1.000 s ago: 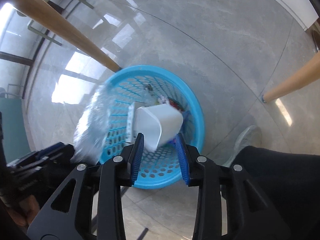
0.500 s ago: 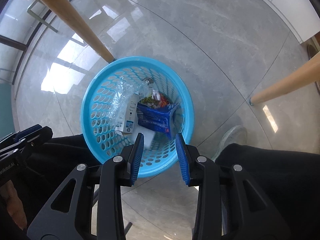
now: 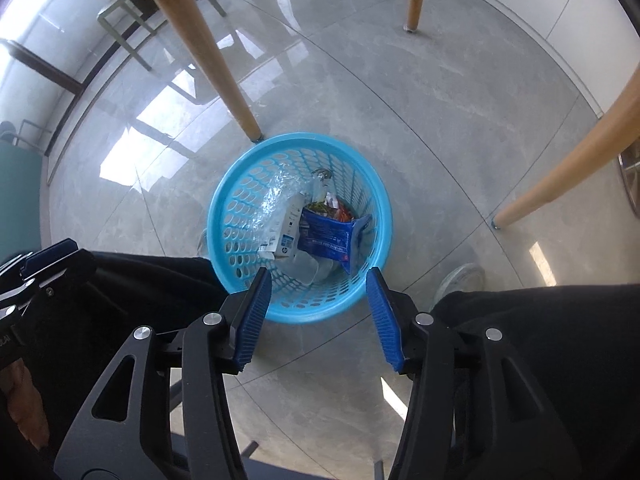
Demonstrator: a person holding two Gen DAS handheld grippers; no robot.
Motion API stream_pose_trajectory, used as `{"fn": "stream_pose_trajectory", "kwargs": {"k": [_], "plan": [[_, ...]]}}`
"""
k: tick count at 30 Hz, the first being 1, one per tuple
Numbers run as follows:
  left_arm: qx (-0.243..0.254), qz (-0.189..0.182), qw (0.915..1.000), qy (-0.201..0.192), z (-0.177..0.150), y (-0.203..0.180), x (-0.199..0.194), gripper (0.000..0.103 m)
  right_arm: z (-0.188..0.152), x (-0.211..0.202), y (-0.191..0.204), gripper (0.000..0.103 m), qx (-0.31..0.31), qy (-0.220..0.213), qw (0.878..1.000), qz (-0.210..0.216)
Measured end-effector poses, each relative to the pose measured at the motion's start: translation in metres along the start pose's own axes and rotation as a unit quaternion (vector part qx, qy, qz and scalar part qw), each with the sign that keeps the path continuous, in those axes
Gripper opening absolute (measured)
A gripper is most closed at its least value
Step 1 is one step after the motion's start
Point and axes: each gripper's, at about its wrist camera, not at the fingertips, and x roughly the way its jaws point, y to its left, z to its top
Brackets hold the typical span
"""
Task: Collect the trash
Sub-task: 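Raise both open tools back up toward the table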
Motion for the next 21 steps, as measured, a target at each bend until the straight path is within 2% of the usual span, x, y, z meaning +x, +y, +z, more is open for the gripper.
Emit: {"fn": "stream_pose_trajectory", "kwargs": {"k": [8, 11, 14, 21], "plan": [[0.028, 0.010, 0.9990, -0.033, -0.025, -0.009, -0.025, 0.069, -0.029, -0.045, 0.006, 0.056, -0.040, -0.033, 0.999, -0.010], [0.026, 0.007, 0.9989, -0.038, -0.034, -0.008, -0.036, 0.071, -0.039, -0.060, 0.005, 0.060, -0.047, -0.042, 0.998, -0.004], [0.026, -0.005, 0.9983, -0.052, -0.040, -0.005, -0.047, 0.079, -0.050, -0.077, 0.004, 0.064, -0.056, -0.053, 0.997, -0.001], [0.011, -0.012, 0.9976, -0.068, -0.054, 0.008, -0.069, 0.082, -0.072, -0.117, -0.005, 0.069, -0.064, -0.084, 0.994, 0.012]]}}
